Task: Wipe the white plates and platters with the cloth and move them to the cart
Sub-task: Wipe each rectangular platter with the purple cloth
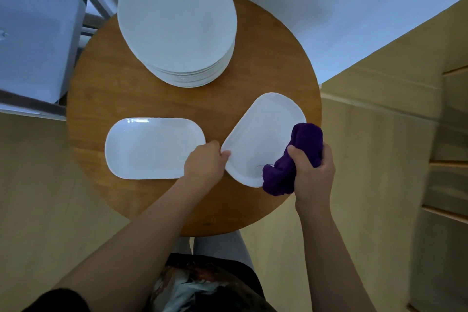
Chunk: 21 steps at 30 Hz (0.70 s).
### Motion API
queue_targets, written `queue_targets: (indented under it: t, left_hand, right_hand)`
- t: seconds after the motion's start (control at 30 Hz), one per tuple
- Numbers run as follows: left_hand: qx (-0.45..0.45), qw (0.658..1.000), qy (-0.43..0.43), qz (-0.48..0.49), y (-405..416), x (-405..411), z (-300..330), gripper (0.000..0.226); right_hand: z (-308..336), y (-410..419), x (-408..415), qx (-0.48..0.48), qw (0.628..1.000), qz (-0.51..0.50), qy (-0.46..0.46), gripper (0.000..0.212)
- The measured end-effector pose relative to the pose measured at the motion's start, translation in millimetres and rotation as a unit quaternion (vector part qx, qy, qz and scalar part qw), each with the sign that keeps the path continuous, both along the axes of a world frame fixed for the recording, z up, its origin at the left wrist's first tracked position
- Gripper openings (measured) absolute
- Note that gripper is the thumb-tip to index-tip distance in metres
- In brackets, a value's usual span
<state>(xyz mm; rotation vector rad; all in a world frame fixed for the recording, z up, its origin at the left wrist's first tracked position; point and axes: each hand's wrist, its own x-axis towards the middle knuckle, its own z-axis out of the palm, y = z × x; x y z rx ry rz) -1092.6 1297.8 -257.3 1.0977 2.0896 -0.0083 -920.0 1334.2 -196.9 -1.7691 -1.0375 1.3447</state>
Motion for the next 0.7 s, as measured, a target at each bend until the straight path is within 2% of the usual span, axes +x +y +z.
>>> queue_targets:
  t: [0.2,0.37,0.47,0.57,0.67,0.7]
  left_hand:
    - [0.024,0.999,-0.03,-0.005,-1.8,-3.5,1.7,0.028]
    - [0.045,0.987,-0.142,0.065,-6.3,-5.6,3.2,0.032]
    - [0.093,0.975,-0.168,0.113,-7.3,-4.1,8.1,0.033]
    - [0.132,0.942,-0.198,0.236,-6.5,4.6,13.7,0.025]
    - [0.114,0.874,-0.277,0.382,-2.0,19.5,21.8,0.008]
    - [0.115,0.856,-0.307,0.4,-0.4,24.8,24.6,0.015]
  right_hand:
    - [-4.8,12.2,-1.9,-0.019,1.0,0.011,0.012,0.034]
    - [-7.3,19.0,-1.2,-0.032,0.999,0.008,0.019,0.037]
    - [-9.2,22.4,0.3,-0.038,0.999,-0.001,0.023,0.04]
    - [-10.2,25.3,0.7,-0.054,0.997,-0.024,0.046,0.035]
    - [-10.9,27.6,1.8,-0.07,0.993,-0.045,0.081,0.026]
    - [-10.1,28.7,2.7,-0.077,0.991,-0.056,0.094,0.021]
